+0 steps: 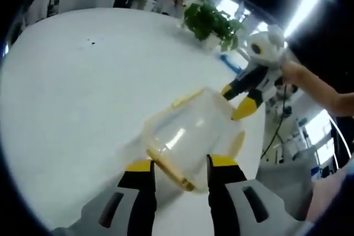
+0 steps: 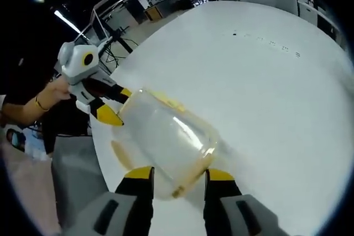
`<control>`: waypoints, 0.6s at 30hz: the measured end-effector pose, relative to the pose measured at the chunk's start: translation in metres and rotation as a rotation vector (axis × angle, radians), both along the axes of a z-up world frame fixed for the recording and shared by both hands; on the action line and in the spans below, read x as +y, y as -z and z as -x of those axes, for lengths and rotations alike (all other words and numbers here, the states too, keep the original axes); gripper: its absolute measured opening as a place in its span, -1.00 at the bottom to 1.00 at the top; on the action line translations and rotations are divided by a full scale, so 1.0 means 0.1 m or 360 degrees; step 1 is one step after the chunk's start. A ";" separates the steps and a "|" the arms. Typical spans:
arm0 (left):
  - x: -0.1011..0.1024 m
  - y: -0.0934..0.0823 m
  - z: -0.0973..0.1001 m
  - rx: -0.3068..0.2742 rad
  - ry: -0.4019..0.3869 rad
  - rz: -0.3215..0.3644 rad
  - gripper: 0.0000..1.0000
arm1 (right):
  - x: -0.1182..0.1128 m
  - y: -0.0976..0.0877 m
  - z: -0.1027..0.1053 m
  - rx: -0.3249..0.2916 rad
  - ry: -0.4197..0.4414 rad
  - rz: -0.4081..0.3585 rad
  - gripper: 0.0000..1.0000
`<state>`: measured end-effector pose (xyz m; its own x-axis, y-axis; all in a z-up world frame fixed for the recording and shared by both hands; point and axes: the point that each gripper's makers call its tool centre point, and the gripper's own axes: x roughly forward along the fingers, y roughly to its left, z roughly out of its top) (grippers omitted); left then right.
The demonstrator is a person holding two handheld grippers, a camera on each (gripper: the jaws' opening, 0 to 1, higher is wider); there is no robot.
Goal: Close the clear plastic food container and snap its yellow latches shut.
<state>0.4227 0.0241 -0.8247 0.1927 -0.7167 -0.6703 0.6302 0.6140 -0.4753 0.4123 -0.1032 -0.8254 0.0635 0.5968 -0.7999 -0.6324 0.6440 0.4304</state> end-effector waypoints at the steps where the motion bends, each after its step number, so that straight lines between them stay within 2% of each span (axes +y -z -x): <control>1: 0.00 0.00 0.00 0.0002 0.0003 0.0000 -0.34 | 0.00 0.00 0.00 -0.0002 0.0004 -0.0002 -0.35; 18: 0.03 0.01 0.00 -0.0014 -0.0001 0.0018 -0.32 | 0.03 -0.01 0.03 -0.0038 0.0104 -0.0033 -0.33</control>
